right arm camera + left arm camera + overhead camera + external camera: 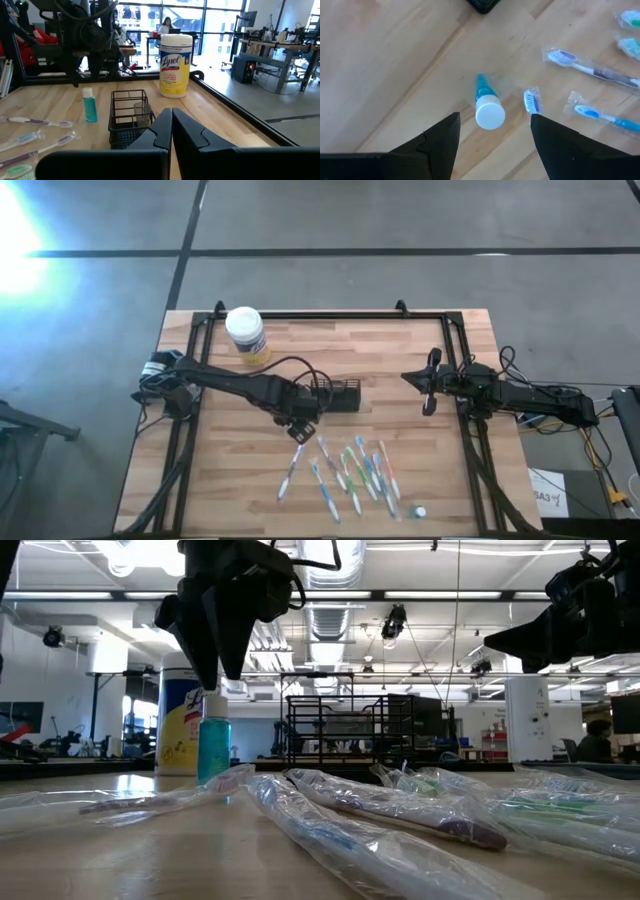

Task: Pick & Place toothbrushing station
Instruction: Put the top blue mouthwash into the wire organizer

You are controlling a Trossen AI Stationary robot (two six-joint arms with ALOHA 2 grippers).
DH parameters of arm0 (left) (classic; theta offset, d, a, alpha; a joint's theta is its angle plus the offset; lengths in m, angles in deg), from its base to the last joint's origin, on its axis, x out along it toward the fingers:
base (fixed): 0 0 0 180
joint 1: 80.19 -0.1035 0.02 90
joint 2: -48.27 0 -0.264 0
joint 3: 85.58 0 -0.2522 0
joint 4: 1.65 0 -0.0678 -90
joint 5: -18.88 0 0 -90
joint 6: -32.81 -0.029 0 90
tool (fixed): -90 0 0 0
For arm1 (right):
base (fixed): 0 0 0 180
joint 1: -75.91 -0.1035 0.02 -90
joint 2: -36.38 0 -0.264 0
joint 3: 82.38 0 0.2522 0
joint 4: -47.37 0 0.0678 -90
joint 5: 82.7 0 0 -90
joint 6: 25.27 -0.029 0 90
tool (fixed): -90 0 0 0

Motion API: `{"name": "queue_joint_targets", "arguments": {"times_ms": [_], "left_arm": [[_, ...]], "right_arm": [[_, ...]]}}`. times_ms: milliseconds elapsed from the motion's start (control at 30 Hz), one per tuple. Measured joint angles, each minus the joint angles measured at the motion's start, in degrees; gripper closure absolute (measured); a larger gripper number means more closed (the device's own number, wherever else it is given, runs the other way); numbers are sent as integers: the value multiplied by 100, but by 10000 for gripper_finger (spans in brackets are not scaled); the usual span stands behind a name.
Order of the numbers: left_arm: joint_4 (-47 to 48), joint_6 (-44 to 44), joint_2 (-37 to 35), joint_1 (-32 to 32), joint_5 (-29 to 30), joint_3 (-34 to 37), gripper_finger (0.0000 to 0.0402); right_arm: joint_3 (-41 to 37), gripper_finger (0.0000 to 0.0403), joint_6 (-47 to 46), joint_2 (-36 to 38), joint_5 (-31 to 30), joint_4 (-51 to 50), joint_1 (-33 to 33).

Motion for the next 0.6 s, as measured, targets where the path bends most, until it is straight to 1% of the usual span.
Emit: {"name": "queue_joint_targets", "arguments": {"times_ms": [167,433,600], "left_arm": [[-35,-2,-2,-1,0,149,154],[-413,-13,-2,-2,-35,512,154],[-513,-66,-7,-4,-46,543,154]], "right_arm": [[1,394,1,0,0,1,0],[1,394,1,0,0,2,0],[-1,394,1,4,0,2,0]]}}
